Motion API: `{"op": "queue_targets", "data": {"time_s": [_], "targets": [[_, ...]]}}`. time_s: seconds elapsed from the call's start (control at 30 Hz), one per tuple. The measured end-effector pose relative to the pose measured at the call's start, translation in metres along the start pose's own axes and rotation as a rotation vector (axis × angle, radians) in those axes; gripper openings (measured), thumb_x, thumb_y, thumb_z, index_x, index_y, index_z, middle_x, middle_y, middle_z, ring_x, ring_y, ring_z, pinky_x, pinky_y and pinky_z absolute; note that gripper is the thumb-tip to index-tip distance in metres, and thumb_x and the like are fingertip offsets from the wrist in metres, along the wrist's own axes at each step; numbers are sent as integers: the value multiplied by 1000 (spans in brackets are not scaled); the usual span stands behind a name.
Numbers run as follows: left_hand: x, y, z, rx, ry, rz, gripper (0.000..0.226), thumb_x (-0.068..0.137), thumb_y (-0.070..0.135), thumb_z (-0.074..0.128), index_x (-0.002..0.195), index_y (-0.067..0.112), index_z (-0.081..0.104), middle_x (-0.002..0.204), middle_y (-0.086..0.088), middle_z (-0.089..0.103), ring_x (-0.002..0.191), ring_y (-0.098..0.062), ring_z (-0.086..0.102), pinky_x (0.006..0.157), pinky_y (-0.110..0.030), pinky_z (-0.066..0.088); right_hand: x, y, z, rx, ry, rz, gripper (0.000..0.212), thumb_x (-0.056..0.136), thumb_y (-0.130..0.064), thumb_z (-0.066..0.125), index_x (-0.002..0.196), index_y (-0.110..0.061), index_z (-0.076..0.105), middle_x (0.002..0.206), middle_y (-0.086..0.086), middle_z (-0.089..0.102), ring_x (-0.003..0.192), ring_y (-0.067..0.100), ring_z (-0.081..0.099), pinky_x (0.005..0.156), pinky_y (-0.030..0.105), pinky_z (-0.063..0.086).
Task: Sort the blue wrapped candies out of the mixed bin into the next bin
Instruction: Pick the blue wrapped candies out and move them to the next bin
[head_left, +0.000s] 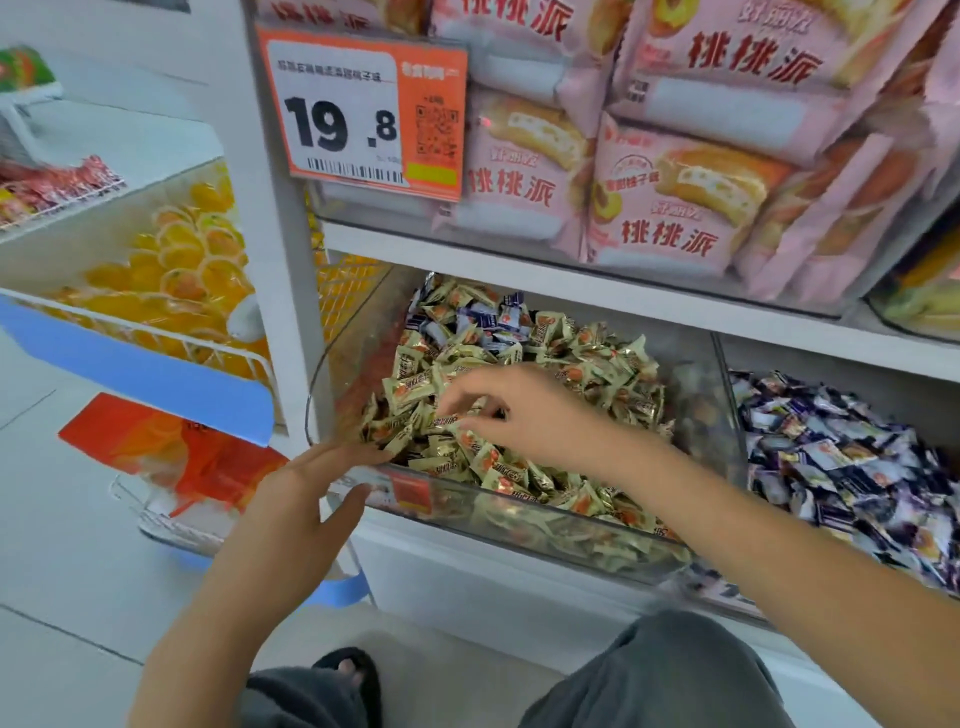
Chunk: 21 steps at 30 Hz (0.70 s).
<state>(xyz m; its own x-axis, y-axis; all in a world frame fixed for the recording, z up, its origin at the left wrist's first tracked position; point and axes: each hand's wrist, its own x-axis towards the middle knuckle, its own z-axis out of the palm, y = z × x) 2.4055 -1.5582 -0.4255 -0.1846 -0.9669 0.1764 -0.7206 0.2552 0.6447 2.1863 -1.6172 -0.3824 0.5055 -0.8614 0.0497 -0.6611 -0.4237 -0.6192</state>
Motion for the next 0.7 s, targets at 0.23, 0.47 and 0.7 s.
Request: {"op": "queue_targets", "data": {"time_s": [0.23, 0.47, 0.7], "targets": [[6, -8, -8, -18, -43, 18, 36, 89, 18, 58, 107, 49, 56, 109, 40, 48, 93, 19, 50, 75, 2, 35, 83, 23, 54, -443, -259, -60, 35, 82, -17, 70, 114, -14, 58, 105, 4, 61, 89, 19, 58, 72, 31, 48], [10, -13, -3, 0, -42, 0, 30, 87, 19, 60, 107, 41, 61, 107, 31, 55, 97, 12, 51, 76, 1, 38, 80, 38, 46, -166, -231, -67, 40, 77, -17, 75, 102, -23, 45, 103, 4, 58, 88, 13, 54, 75, 34, 46], [10, -12, -2, 18, -26, -1, 30, 86, 19, 62, 106, 41, 60, 104, 36, 51, 91, 17, 51, 75, 2, 36, 78, 45, 44, -484, -340, -248, 32, 84, -29, 68, 116, -29, 65, 101, -7, 42, 92, 8, 33, 72, 27, 30]]}}
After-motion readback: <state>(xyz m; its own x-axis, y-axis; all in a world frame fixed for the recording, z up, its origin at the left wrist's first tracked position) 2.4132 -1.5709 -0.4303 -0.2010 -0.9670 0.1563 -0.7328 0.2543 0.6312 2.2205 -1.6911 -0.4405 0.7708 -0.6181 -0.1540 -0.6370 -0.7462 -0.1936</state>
